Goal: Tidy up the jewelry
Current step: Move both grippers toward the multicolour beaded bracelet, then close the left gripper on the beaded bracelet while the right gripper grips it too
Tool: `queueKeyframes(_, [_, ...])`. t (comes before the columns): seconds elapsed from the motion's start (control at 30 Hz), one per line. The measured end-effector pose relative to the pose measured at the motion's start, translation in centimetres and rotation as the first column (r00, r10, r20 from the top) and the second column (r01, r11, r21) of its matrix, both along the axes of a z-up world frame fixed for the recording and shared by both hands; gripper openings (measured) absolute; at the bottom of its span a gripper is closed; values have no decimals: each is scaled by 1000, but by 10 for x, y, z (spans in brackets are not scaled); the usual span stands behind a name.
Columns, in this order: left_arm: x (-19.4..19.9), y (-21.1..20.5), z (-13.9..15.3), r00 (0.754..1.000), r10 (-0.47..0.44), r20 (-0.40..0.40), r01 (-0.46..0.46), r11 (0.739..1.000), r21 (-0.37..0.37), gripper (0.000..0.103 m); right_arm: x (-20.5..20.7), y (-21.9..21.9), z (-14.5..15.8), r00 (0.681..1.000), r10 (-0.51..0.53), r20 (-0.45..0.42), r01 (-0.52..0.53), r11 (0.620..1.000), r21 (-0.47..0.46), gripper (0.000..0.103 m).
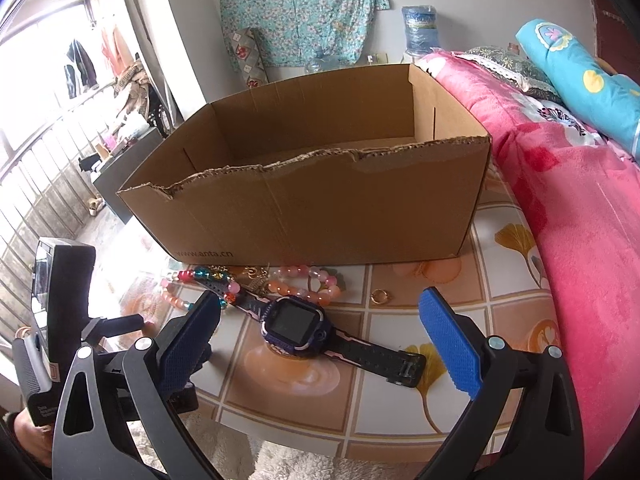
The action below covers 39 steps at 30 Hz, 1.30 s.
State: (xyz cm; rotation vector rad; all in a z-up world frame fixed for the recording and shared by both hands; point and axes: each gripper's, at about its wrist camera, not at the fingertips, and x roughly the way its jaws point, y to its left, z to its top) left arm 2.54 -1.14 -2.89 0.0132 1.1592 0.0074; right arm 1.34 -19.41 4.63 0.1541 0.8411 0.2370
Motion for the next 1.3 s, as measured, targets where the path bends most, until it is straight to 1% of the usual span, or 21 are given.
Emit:
queueKeyframes(0.13, [-3,2,1,1000,-19,5,19,1000,-5,96,2,10,7,1000,28,4,-28,1000,13,97])
queueKeyframes(0.23, [-10,12,7,998,-18,58,21,999,-42,96,5,16,10,999,48,-3,-48,998,34,96])
queueKeyframes(0.33, [-19,30,19,988,5,154,9,996,-90,96,9,25,10,997,80,-22,-79,995,60,89])
queueKeyframes(0.4, [-23,43,27,977,24,214,-3,995,-98,94,13,34,7,992,114,-52,-109,990,89,82])
queueKeyframes(0.47, [-24,53,31,968,33,249,-6,994,-107,94,17,43,3,986,146,-76,-137,984,112,74])
queueKeyframes(0.5, [-24,57,33,964,32,263,-3,994,-112,94,18,48,1,982,164,-89,-152,980,127,73])
queueKeyframes(0.53, [-24,60,34,963,29,269,2,994,-113,93,20,53,-1,979,179,-100,-165,977,138,69])
queueKeyframes(0.6, [-20,62,32,964,18,265,12,994,-111,75,22,61,-6,974,195,-113,-179,974,140,63])
queueKeyframes(0.67, [-14,64,29,969,12,248,20,992,-124,69,26,70,-10,970,206,-131,-190,974,125,54])
queueKeyframes(0.7, [-10,64,27,971,11,240,22,991,-135,63,28,72,-13,967,211,-140,-195,973,122,52])
queueKeyframes(0.73, [-8,63,26,972,9,233,24,990,-139,61,30,74,-16,965,217,-149,-201,973,115,49])
queueKeyframes(0.77, [-5,62,24,975,5,224,26,990,-136,58,31,78,-18,963,220,-154,-206,973,100,47])
queueKeyframes(0.8, [-5,61,23,977,1,214,27,991,-128,52,31,81,-20,961,217,-171,-207,976,72,45])
queueKeyframes(0.83, [-1,59,22,979,-5,204,31,992,-122,49,32,84,-21,959,221,-177,-214,975,58,42])
queueKeyframes(0.97, [7,51,21,986,-23,163,36,996,-78,48,35,93,-24,955,231,-185,-231,973,19,36])
queueKeyframes(1.1, [15,48,18,993,-24,114,34,996,-83,48,38,100,-27,954,234,-188,-239,971,-7,34])
queueKeyframes(1.17, [17,49,17,994,-18,107,27,996,-87,48,41,103,-30,953,231,-197,-240,970,-24,30])
queueKeyframes(1.3, [22,49,13,997,1,78,4,997,-71,47,42,111,-35,952,228,-203,-247,966,-76,27])
